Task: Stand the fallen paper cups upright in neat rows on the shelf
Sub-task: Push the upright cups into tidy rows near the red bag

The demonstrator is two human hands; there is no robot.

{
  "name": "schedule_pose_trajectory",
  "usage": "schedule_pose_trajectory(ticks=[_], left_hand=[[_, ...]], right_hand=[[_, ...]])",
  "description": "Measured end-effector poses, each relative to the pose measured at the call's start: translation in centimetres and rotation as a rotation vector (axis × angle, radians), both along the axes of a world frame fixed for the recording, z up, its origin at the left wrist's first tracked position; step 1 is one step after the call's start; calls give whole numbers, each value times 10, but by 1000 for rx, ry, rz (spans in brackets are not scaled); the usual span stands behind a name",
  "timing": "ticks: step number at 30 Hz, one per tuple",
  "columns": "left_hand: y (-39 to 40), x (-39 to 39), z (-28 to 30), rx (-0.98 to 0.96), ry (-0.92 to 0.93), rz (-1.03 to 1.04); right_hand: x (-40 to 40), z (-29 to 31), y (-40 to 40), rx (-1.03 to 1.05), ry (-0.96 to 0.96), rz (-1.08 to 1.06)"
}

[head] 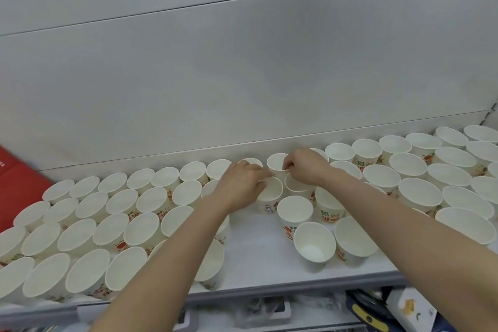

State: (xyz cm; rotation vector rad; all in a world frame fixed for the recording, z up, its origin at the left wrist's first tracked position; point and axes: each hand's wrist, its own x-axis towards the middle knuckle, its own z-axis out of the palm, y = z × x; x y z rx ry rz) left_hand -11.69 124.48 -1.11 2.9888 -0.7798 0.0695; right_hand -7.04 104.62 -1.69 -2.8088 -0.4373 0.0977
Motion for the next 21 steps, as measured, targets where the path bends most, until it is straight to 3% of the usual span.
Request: schedule_pose_trajectory(ticks=[6, 11, 14, 19, 21], left_hand=[[0, -14, -11, 40, -22, 1], [20, -12, 2, -136, -41, 102], [27, -7, 7, -70, -92, 179], [6, -18, 14, -267, -83, 38], [-1, -27, 16, -260, -52, 2]], right_hand=[[-10, 0, 0, 70, 24, 9], [-32, 7, -14, 208, -194, -52], [-38, 10, -21, 220, -213, -30], [-26, 17, 4, 188, -200, -73], [-20, 16, 20, 144, -197, -74]])
